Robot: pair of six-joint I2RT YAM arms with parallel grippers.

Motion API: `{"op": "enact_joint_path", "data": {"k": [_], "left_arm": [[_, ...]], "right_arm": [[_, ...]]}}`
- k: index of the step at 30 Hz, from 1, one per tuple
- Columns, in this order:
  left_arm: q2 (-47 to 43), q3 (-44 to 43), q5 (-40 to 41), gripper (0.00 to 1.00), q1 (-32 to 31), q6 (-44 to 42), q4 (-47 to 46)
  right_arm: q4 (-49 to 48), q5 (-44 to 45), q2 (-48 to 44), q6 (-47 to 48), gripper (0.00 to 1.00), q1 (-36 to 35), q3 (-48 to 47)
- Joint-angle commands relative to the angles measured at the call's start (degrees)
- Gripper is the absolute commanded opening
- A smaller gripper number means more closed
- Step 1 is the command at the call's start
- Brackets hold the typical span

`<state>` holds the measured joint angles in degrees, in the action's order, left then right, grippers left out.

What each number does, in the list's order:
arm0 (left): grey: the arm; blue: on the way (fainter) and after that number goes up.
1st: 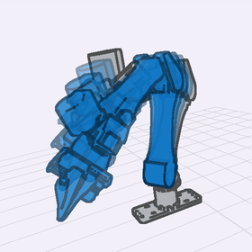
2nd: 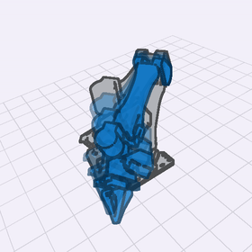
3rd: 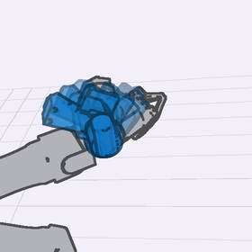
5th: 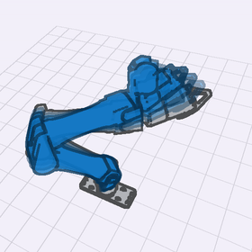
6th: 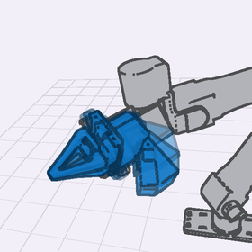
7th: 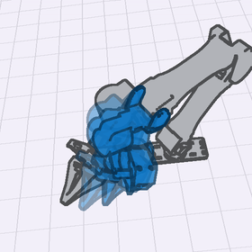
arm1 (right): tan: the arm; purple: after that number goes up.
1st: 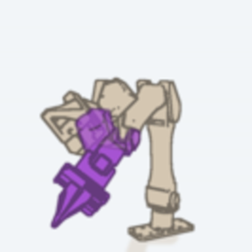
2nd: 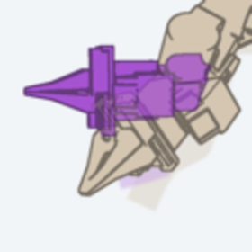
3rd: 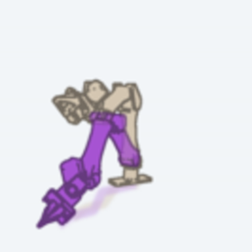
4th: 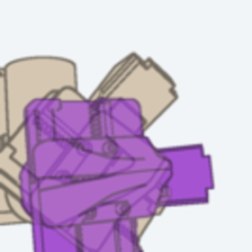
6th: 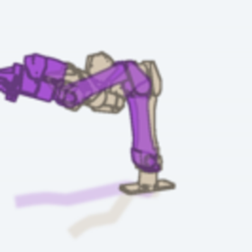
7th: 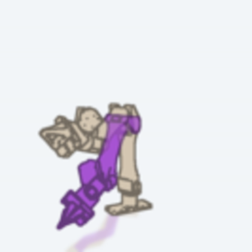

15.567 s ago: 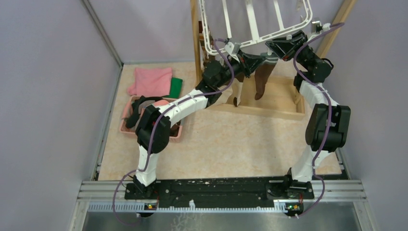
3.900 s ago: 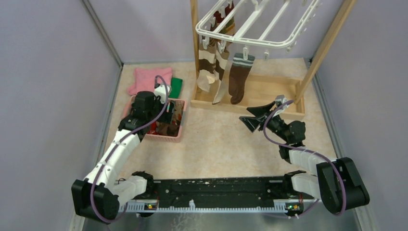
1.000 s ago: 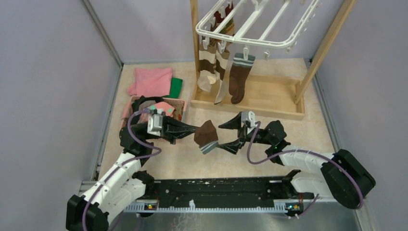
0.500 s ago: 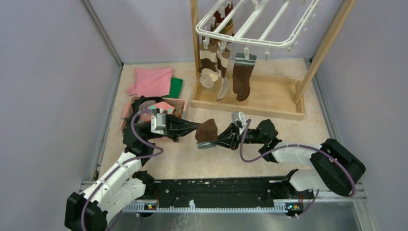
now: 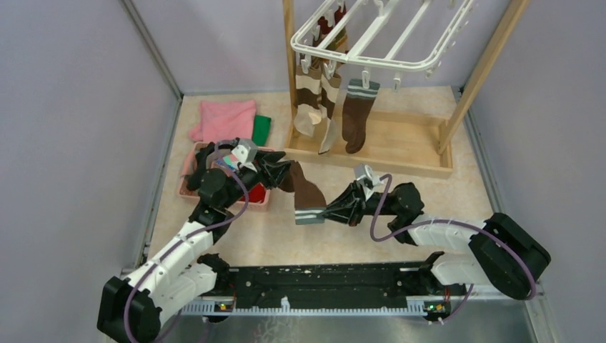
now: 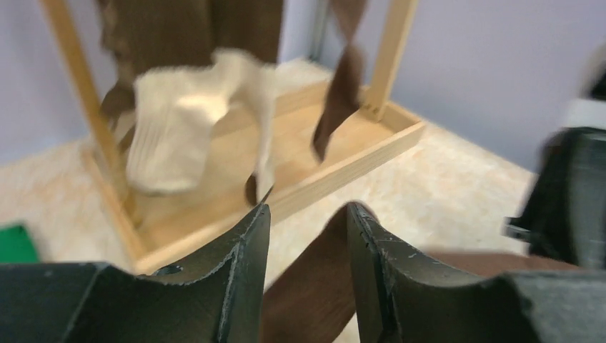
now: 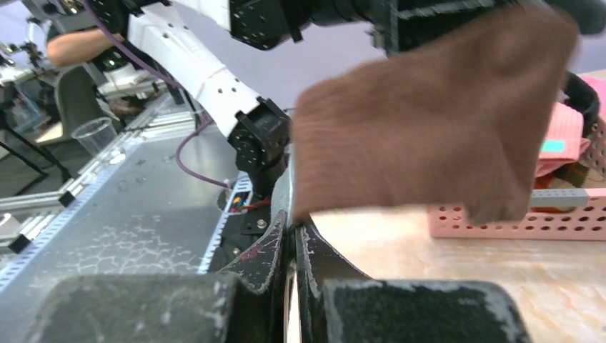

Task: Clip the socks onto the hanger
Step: Pick up the sock from the bin.

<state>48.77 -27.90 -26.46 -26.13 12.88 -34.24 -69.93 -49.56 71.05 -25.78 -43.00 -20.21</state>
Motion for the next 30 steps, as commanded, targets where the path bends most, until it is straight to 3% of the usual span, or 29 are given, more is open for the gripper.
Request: {"op": "enact_joint_path", "data": {"k": [1,6,9,13,18,23,27,30], "left_arm": [[1.12,-0.06,12.23,0.5,0.45,-1.49,8.21],[-3.5,3.1,15.7,0.54,0.55,-3.45,11.13],[-8.12,6.06,19.51,0.64,0.56,-3.78,12.87],[-14.6,11.91,18.29,0.98,0.61,-0.67,9.2],[-20.66,21.39,6.94,0.99,0.48,2.42,-8.86],[-15.19,24.68,-7.22,0.99,-0.89,-1.16,-27.05],[-7.62,26.9,-6.86,0.95,-6.75,-12.84,-37.35],[-3.61,24.19,-4.73,0.92,-12.54,-26.93,-36.96]], "right_arm": [[-13.48,-0.73,1.71,-8.2,0.0,-0.68,2.6],[-17.51,1.45,1.31,-11.05,0.0,0.59,3.35],[-16.25,4.07,-0.62,-11.13,0.0,1.92,3.8],[-12.31,9.54,-4.54,-10.9,0.0,4.63,4.67],[-8.82,13.87,-9.33,-9.13,0.0,6.87,5.88],[-8.34,18.68,-13.76,-9.09,0.0,7.74,7.68],[-6.52,20.94,-16.15,-8.99,0.0,7.81,7.91],[-4.74,21.38,-17.31,-9.16,0.0,7.8,8.03]]}}
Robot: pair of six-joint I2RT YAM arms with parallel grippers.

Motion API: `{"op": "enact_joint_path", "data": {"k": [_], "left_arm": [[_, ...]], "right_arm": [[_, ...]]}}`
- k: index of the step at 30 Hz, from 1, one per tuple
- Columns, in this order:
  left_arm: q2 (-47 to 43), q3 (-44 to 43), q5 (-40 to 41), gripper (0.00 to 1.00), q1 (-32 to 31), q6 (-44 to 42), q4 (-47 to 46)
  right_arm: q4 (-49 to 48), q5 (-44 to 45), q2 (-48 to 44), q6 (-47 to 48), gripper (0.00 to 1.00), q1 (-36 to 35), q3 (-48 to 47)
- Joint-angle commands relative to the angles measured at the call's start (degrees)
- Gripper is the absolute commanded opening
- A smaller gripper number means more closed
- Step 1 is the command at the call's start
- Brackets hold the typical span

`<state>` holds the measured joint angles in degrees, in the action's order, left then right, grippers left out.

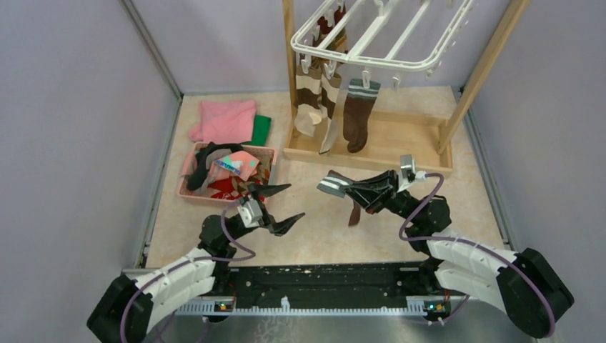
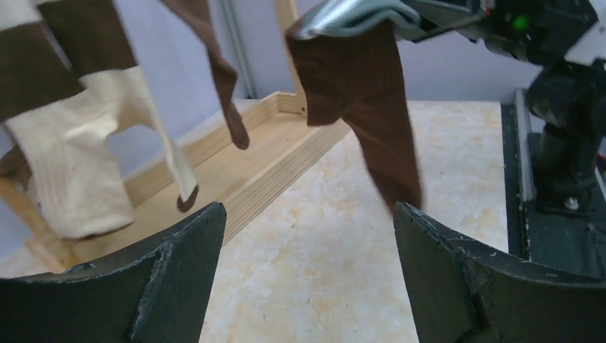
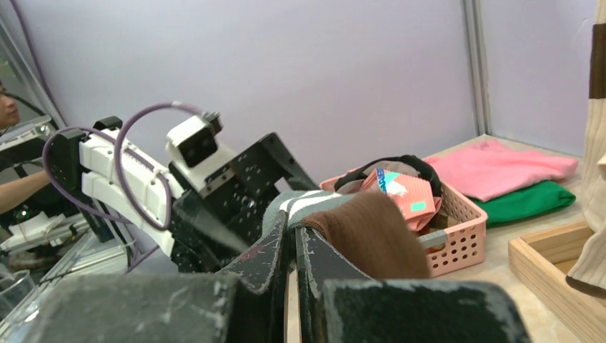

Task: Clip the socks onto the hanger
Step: Pick up the sock from the bin.

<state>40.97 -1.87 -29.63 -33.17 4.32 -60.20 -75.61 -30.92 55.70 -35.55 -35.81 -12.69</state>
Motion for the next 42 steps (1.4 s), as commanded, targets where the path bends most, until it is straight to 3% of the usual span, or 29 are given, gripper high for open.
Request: {"op": "enact_joint_path", "data": {"k": [1,7,12,22,27,36,42], "left_arm": [[5.23,-2.88,-0.92,0.92,-6.77,-21.92,-10.6],[9.56,-7.69,0.76,0.93,-8.67,-32.72,-10.13],[13.48,-11.37,-3.52,0.91,-8.76,-31.88,-11.78],[18.62,-16.49,-11.46,0.76,-9.0,-29.76,-9.11],[19.19,-17.55,-12.19,0.65,-9.02,-30.99,-4.27],[18.17,-17.82,-11.26,0.65,-9.02,-36.41,4.52],[18.61,-18.52,-9.74,0.62,-9.02,-37.22,4.48]], "right_arm": [[1.32,2.78,-2.22,0.33,0.0,0.57,0.6],[0.11,2.8,-1.63,-3.02,0.0,0.65,1.47],[-4.06,1.12,2.53,-6.24,0.0,0.67,1.19],[-20.5,-1.84,14.6,-15.33,0.0,0.63,0.2],[-20.46,-2.57,15.21,-15.44,0.0,0.65,-0.92],[-19.18,-2.48,13.81,-15.01,0.0,0.64,-0.84],[-18.65,-2.98,14.06,-15.08,0.0,0.58,-1.31]]}}
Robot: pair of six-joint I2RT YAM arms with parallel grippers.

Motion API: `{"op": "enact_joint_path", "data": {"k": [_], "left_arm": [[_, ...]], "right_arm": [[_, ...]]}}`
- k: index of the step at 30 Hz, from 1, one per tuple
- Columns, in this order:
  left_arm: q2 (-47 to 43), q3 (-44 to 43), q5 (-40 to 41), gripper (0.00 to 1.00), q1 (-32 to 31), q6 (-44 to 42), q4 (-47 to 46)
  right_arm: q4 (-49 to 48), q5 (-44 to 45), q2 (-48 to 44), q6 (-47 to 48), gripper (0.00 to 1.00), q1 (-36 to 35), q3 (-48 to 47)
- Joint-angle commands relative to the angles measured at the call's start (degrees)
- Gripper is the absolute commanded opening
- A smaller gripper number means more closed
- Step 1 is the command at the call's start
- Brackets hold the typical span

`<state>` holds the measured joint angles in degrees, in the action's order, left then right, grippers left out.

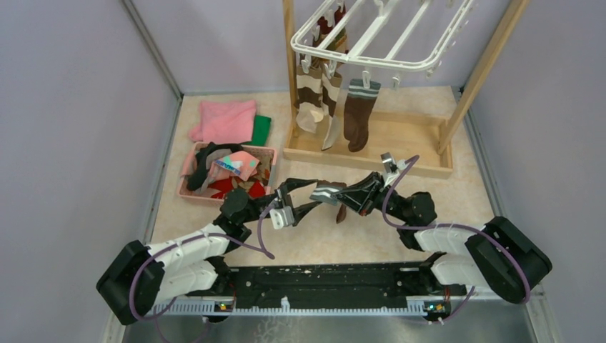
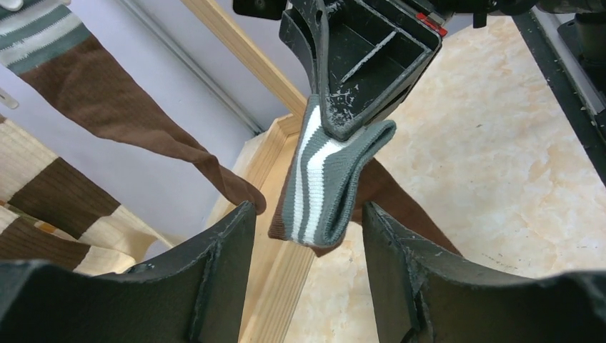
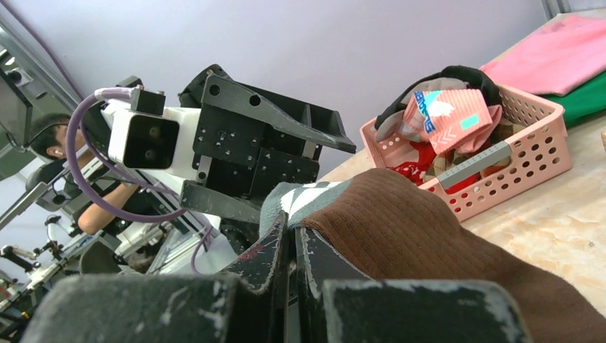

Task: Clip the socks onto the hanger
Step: Pick up the sock from the bin.

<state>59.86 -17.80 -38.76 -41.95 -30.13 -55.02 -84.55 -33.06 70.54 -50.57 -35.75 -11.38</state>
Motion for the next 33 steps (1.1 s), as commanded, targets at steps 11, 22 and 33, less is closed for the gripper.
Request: {"op": "enact_joint_path", "data": {"k": [11,22,33], "left_arm": [[1.64,-2.83,-1.75,0.11,-0.21,2.75,-4.86],[-7.25,-5.88,12.19,0.0,0.71,19.79,14.58],[-3.82,-16.94,0.21,0.0,3.88,37.25,36.08]], "right_arm": [[-10.77,-0.96,0.12,-0.63,0.0,0.58,-2.46],[8.23,-3.09,-9.64,13.58,0.51,0.58,-2.53],[34.01,-2.59,-31.23,47.61,0.78,0.46,-1.9]]}}
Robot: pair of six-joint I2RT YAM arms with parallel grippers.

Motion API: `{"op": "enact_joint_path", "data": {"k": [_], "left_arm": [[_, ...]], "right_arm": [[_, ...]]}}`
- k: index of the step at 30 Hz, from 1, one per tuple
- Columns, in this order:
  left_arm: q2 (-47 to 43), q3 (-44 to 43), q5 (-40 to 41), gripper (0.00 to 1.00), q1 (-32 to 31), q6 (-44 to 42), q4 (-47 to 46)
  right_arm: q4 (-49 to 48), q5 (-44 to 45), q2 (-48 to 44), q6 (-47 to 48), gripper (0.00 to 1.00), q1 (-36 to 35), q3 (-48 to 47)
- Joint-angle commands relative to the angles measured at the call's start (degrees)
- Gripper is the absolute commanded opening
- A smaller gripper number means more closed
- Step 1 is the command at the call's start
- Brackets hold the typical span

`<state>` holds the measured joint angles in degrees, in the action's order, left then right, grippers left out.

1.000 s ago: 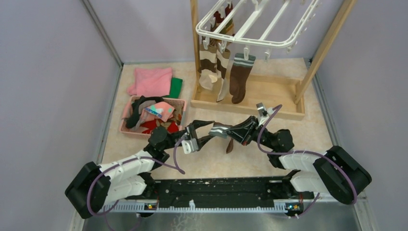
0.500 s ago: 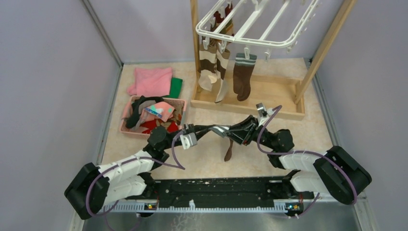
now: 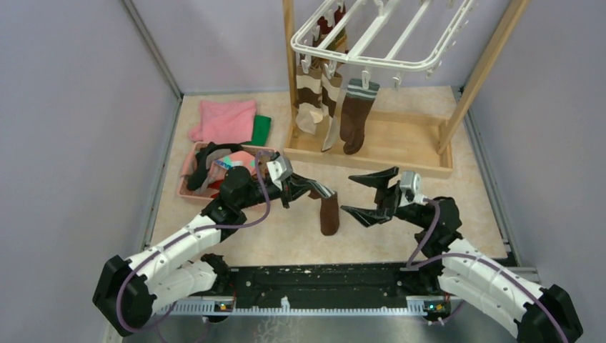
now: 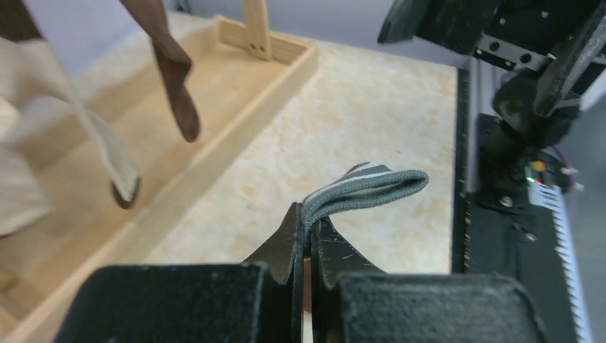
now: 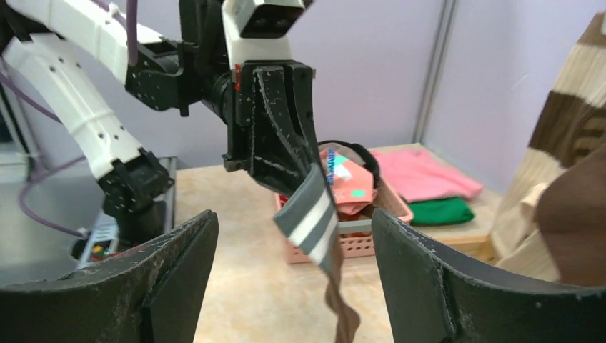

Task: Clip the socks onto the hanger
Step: Pick up the sock from the bin.

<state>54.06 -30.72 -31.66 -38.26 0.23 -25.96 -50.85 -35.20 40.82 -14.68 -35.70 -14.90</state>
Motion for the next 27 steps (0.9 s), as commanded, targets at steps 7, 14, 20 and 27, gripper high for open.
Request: {"op": "enact_joint_path", "data": {"k": [7,14,20,27], "left_arm": [[4.95,-8.19,-11.14,0.0,0.2,9.78,8.23],[7.25,-9.46,-13.61,0.0,0.14,11.11,8.46],[8.0,-9.48,-14.05,0.0,0.19,10.85,8.32],[8.37,-9.19,-14.94,0.0,0.2,10.13,8.06]], "right_arm": [[5.69,-3.18,5.1,17.11,0.78,-2.77,-3.33],[11.4,3.71,7.13,22.64,0.74,-7.07,-5.81],[9.26,5.06,9.22,20.56,0.53,-7.19,-7.07],[8.28,8.12,8.4,19.36,0.32,-7.27,-6.81]]}}
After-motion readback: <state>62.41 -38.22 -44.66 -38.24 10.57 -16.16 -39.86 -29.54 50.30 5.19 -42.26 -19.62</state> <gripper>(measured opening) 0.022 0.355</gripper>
